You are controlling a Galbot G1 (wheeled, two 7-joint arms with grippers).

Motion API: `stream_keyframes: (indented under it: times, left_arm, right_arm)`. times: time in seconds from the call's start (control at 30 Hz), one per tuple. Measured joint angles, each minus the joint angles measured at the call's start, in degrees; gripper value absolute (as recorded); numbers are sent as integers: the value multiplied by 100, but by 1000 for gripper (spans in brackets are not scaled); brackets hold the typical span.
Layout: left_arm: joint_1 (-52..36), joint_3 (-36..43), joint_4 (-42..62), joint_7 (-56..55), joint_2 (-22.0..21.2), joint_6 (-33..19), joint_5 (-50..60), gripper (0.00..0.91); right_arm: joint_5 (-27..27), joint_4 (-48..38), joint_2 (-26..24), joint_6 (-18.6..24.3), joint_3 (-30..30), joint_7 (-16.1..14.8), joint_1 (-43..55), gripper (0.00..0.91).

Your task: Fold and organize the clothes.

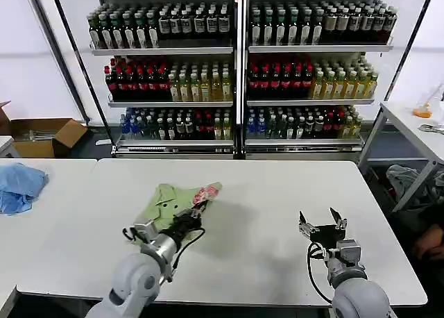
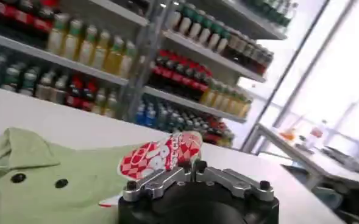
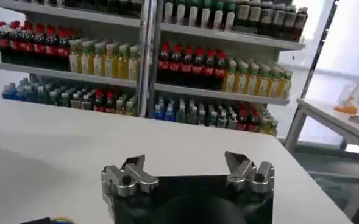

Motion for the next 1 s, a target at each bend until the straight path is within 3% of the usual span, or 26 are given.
stream_keyframes:
  times: [0.53,0.73,1.0]
  left_arm:
    - [-407,404,161,379,-495,-503,-179,907]
    - [-230,149,-132,380,-390,-715,-94,907]
    - [181,-713,-368,223,-22,-978,196,907]
  right_arm:
    - [74,-11,-53,14,-118,-29,184,907]
    - [262,-50,22,-22,-350,26,363,907]
    - [1013,-237,364,-31,-1054,374,823,907]
